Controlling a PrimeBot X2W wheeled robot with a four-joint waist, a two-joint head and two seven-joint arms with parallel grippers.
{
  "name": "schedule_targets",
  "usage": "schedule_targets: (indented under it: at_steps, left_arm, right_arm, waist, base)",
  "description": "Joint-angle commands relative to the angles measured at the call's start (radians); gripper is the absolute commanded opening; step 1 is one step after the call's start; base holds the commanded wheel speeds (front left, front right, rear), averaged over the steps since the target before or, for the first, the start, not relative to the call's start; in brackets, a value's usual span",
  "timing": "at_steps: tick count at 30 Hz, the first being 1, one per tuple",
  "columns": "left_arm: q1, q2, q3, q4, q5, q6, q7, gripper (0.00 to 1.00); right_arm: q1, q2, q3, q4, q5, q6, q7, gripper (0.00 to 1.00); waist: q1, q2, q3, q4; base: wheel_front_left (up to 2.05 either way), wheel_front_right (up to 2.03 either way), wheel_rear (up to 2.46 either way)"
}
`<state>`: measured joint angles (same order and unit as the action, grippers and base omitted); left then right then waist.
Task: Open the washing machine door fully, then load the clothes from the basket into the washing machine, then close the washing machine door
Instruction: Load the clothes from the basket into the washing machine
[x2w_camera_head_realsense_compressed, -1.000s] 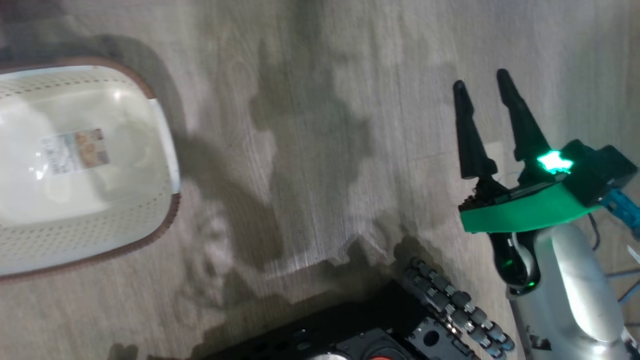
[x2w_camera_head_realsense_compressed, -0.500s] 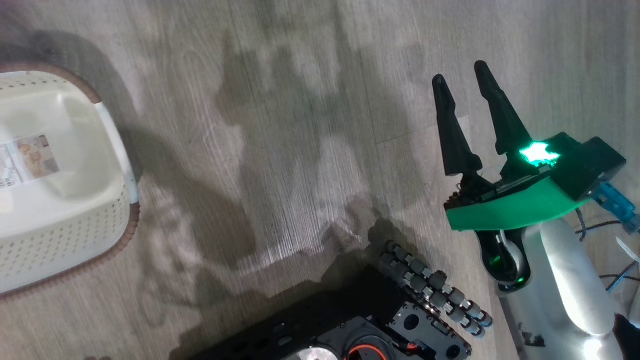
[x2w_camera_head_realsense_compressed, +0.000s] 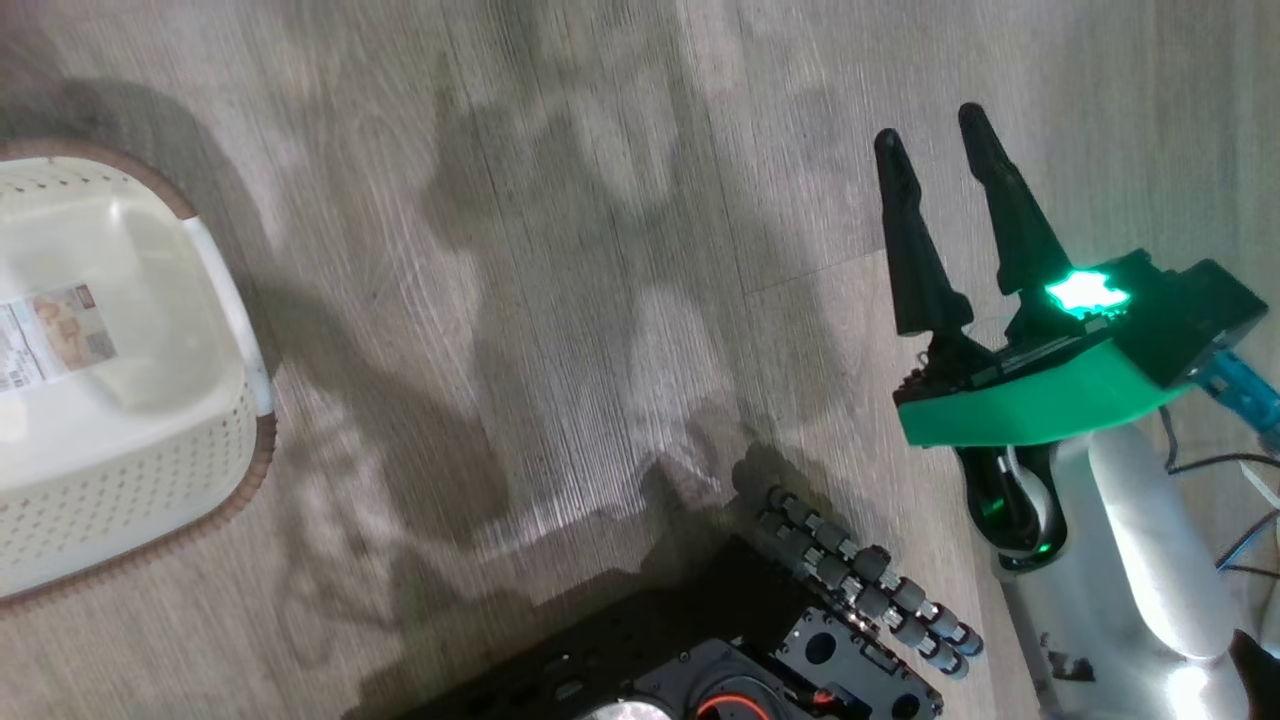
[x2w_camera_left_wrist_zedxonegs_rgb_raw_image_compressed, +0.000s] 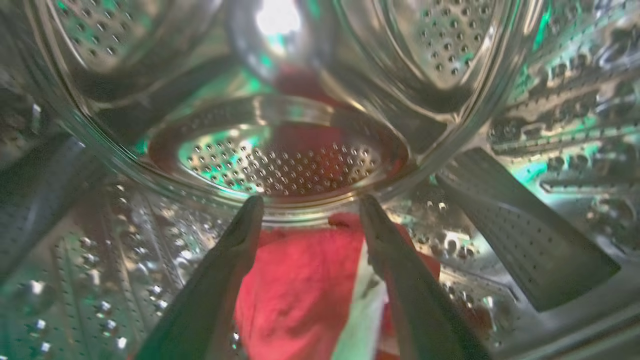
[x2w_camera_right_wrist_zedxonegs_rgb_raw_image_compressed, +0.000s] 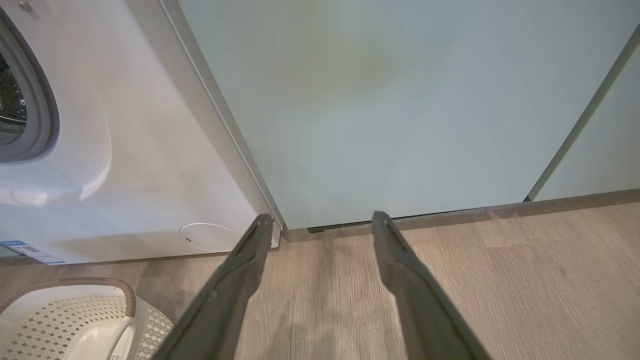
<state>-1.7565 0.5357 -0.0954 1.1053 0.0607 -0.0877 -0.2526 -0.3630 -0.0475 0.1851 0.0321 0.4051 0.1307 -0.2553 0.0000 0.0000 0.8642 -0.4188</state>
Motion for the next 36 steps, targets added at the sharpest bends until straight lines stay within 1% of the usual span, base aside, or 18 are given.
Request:
schedule_targets:
  at_steps: [1,5,10,18,24,28,31,36]
  left_arm:
    - [0.020,0.037,-0.006,-0.044,-0.011,0.007,-0.009,1.00]
    - [0.054,0.031,-0.004,-0.058,-0.028,0.005,-0.009,1.00]
    - [0.139,0.016,0.006,-0.092,-0.064,0.001,-0.009,1.00]
    - [0.366,-0.040,0.018,-0.193,-0.134,-0.022,-0.009,1.00]
    - [0.551,-0.101,0.036,-0.268,-0.185,-0.031,-0.009,1.00]
    - [0.674,-0.156,0.048,-0.321,-0.209,-0.033,-0.009,1.00]
    - [0.764,-0.209,0.087,-0.360,-0.246,-0.031,-0.009,1.00]
    - [0.924,-0.278,0.093,-0.431,-0.231,-0.031,-0.009,1.00]
  right_arm:
    - [0.021,-0.003,0.011,-0.024,0.006,0.000,-0.006,1.00]
    - [0.020,-0.003,0.007,-0.021,0.002,0.000,-0.006,1.00]
    - [0.021,-0.003,-0.032,-0.015,-0.022,0.000,-0.006,1.00]
    - [0.047,-0.003,-0.086,-0.001,-0.075,0.000,-0.006,1.00]
    - [0.071,-0.003,-0.106,0.015,-0.107,0.000,-0.006,1.00]
    - [0.094,-0.003,-0.113,0.026,-0.123,0.000,-0.006,1.00]
    - [0.115,-0.003,-0.121,0.034,-0.139,0.000,-0.006,1.00]
    - [0.152,-0.003,-0.135,0.045,-0.155,0.000,-0.006,1.00]
  waist:
    - [0.0000,0.0000,-0.016,0.006]
    - [0.0000,0.0000,-0.042,0.012]
    - [0.0000,0.0000,-0.098,0.035]
    - [0.0000,0.0000,-0.234,0.102]
    - [0.0000,0.0000,-0.355,0.154]
    - [0.0000,0.0000,-0.439,0.189]
    - [0.0000,0.0000,-0.497,0.213]
    - [0.0000,0.0000,-0.594,0.251]
  base:
    - [0.00,0.00,0.00]
    - [0.00,0.00,0.00]
    - [0.00,0.00,0.00]
    - [0.00,0.00,0.00]
    - [0.00,0.00,0.00]
    - [0.00,0.00,0.00]
    - [0.00,0.00,0.00]
    - [0.00,0.00,0.00]
